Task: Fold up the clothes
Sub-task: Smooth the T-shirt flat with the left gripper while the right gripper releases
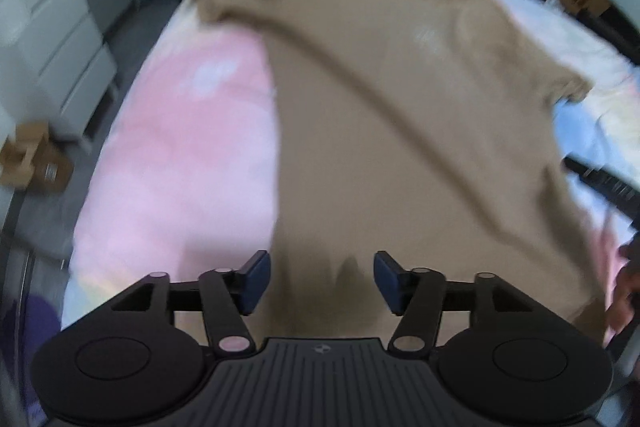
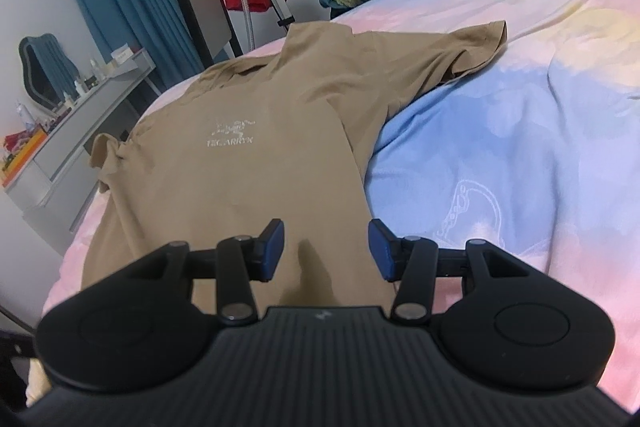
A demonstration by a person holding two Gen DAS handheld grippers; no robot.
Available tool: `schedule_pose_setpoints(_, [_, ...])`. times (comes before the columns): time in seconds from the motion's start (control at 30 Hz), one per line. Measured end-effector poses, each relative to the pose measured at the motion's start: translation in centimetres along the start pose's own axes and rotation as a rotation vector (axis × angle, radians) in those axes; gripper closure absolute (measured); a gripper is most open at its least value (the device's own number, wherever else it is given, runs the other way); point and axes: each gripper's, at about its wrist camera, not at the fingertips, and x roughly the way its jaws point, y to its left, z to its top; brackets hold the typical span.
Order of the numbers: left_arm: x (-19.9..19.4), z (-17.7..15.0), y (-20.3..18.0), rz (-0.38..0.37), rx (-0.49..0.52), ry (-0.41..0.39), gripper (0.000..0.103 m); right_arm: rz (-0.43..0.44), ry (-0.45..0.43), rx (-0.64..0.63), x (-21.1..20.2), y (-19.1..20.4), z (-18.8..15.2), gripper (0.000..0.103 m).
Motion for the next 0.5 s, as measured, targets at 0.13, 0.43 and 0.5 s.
schedule_pose_setpoints(0.13, [-0.6, 1.9, -3.1, -0.026, 0.024, -0.142, 0.031, -0.004, -0.059, -0.004, -0.9, 0.0, 0.3, 0.053])
schedule_pose_setpoints(0.43, [1.9, 4.1, -7.1, -0.036, 0.056, -0.391, 0.024, -0.035, -0.166, 0.0, -2.3, -0.6, 0.7, 0.053])
schedule_pose_setpoints(0.5, [3.1, 3.8, -7.2, -0.033, 0.044, -0.425, 0.023, -0.038, -0.175, 0.006, -2.2, -0.7, 0.7, 0.053])
